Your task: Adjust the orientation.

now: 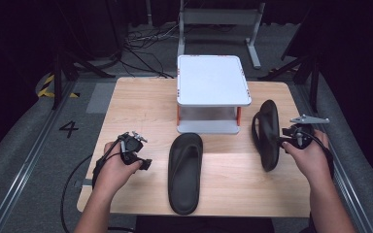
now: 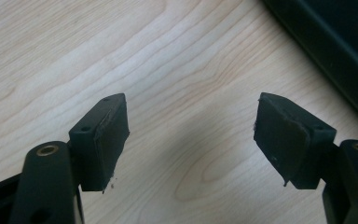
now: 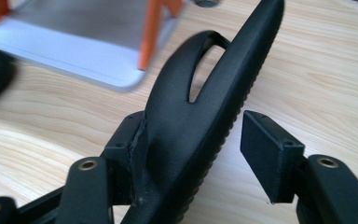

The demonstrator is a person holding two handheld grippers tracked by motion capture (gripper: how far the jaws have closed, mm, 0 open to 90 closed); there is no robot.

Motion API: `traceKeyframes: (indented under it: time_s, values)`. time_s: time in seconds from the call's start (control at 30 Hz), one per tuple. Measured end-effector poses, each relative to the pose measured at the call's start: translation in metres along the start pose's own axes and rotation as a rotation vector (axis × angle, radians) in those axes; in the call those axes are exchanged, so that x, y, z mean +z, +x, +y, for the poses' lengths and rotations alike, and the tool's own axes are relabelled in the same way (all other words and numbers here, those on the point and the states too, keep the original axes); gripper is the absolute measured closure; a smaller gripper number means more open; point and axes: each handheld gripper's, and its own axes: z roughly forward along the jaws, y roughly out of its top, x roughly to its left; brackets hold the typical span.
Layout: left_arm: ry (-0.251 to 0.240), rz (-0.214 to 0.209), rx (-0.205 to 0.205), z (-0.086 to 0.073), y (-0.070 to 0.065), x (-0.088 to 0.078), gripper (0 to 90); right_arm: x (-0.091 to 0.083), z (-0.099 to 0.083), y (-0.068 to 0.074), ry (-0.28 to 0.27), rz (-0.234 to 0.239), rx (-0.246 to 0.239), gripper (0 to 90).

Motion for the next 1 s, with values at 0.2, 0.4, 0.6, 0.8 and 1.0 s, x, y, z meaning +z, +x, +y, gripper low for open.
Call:
traceKeyframes:
  time_s: [0.2, 0.4, 0.6, 0.8, 1.0]
  values:
    - [0.004, -0.019, 0.034, 0.016, -0.004, 0.008, 26.9, -0.011, -0.022, -0.03, 0.079, -0.121, 0.031, 48.7]
    - [0.002, -0.019, 0.048, 0.025, -0.006, 0.011, 27.0, -0.006, -0.039, -0.049, 0.09, -0.138, 0.107, 46.2]
    - [0.009, -0.02, 0.058, 0.023, -0.01, 0.013, 27.2, -0.002, -0.037, -0.057, 0.042, -0.131, 0.1, 44.3]
    - [0.017, -0.008, 0.034, 0.014, -0.007, 0.012, 27.3, 0.026, -0.037, -0.06, 0.087, -0.147, 0.066, 49.9]
    - [0.02, 0.003, 0.021, 0.007, -0.006, 0.009, 27.3, 0.036, -0.034, -0.058, 0.146, -0.173, 0.114, 75.0]
